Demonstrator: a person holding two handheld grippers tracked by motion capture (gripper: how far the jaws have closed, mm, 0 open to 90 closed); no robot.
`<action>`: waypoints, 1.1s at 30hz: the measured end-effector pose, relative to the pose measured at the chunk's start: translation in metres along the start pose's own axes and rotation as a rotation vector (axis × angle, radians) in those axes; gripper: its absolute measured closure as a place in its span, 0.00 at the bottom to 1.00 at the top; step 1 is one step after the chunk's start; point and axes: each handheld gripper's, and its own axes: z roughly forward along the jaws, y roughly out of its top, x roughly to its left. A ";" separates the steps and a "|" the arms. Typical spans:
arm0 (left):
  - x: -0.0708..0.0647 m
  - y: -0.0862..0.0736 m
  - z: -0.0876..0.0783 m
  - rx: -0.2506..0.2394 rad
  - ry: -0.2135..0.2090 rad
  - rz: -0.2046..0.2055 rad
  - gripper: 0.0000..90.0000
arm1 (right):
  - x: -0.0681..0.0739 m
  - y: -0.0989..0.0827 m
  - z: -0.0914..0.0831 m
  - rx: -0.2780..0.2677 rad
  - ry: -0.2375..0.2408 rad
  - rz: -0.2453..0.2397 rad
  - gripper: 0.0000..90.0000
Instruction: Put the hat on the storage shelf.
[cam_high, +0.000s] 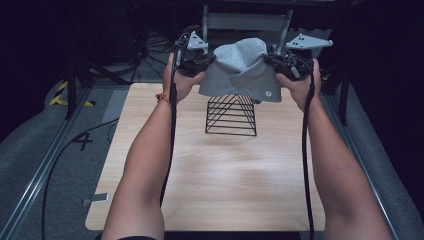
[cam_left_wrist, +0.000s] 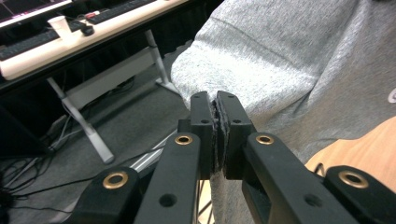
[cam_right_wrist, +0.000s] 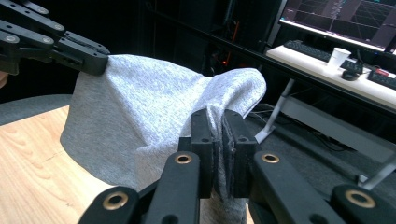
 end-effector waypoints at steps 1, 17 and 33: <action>0.000 -0.002 -0.001 -0.008 -0.010 -0.006 0.96 | 0.001 -0.002 -0.001 -0.001 0.007 0.004 0.94; -0.009 -0.009 -0.032 -0.090 -0.079 -0.011 0.96 | 0.016 -0.010 -0.020 -0.041 0.073 -0.007 0.94; -0.013 -0.030 -0.036 -0.084 -0.095 -0.042 0.96 | 0.018 -0.029 -0.027 -0.022 0.084 -0.006 0.94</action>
